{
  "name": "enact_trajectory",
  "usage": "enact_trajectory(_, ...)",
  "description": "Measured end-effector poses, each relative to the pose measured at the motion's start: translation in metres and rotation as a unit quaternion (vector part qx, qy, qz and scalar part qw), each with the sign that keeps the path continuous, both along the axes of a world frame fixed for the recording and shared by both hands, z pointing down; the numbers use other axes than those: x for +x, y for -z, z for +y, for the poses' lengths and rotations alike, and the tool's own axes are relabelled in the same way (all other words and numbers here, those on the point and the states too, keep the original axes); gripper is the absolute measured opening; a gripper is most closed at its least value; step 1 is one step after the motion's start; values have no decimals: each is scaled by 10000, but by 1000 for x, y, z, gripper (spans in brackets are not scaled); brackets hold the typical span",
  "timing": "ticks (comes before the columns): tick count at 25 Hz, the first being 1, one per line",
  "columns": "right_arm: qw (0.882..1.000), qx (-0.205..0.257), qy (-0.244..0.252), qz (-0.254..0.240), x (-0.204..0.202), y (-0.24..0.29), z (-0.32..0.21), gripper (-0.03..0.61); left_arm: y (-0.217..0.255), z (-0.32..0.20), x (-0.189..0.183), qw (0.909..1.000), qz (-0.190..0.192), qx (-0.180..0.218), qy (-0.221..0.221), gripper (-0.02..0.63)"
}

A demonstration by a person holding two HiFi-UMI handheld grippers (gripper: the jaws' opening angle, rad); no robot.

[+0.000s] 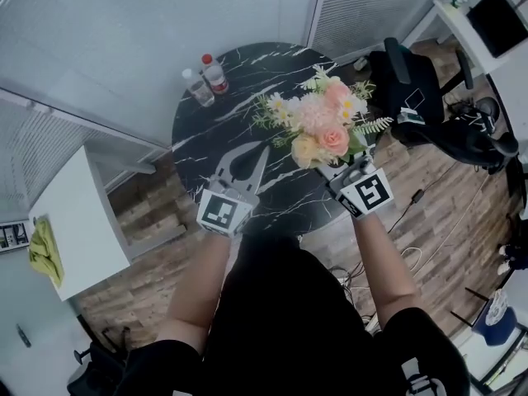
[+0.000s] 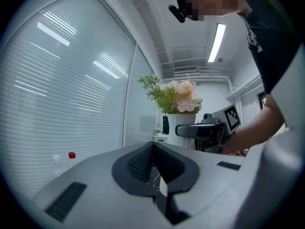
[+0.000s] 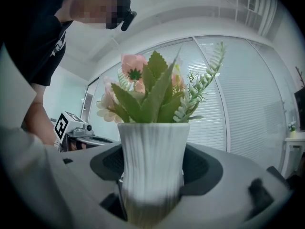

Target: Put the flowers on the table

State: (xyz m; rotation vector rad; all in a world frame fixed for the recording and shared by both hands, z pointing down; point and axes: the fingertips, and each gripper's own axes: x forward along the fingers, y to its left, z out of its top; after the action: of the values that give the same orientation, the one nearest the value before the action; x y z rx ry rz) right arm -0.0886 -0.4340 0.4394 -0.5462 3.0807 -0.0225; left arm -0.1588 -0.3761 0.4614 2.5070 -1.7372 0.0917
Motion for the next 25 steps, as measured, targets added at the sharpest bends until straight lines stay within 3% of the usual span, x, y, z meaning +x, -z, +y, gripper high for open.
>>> enact_trajectory(13, 9975, -164, -691, 8, -48, -72, -74, 341, -75, -76, -57, 9984, 360, -224, -362, 12)
enact_trajectory(25, 9945, -230, -1014, 107, -69, -156, -127, 341, -146, -128, -75, 9982, 403, -293, -338, 12)
